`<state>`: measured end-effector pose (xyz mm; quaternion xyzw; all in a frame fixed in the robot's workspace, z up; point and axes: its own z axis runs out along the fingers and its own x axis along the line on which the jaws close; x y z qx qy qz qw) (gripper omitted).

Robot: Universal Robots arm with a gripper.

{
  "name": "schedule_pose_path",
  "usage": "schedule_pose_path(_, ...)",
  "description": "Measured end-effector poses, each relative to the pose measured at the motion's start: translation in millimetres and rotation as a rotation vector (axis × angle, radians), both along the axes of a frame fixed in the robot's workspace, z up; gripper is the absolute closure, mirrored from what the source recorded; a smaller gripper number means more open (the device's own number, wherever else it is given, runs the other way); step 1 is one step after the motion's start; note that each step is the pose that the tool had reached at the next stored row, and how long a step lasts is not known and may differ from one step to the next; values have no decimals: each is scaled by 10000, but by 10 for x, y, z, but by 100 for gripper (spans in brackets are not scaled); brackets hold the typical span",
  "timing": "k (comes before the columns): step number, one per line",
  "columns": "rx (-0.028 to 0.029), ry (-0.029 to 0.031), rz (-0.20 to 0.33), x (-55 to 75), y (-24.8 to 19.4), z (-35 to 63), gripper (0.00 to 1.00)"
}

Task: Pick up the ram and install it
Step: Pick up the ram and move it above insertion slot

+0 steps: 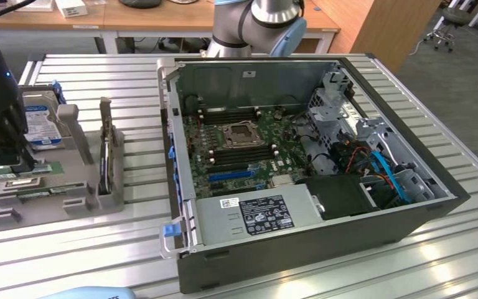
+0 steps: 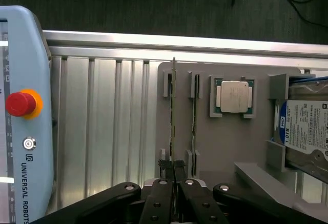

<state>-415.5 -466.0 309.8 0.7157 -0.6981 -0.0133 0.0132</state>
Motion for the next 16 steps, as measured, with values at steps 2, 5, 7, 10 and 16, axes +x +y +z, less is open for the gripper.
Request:
schedule_pose_path(2, 0, 0, 0, 0, 0, 38, 89)
schedule_pose_path(5, 0, 0, 0, 0, 0, 101, 89)
schedule_pose_path(7, 0, 0, 0, 0, 0, 144, 89)
schedule_pose_path(10, 0, -1, 0, 0, 0, 211, 89)
schedule_pose_path(16, 0, 0, 0, 0, 0, 357, 89)
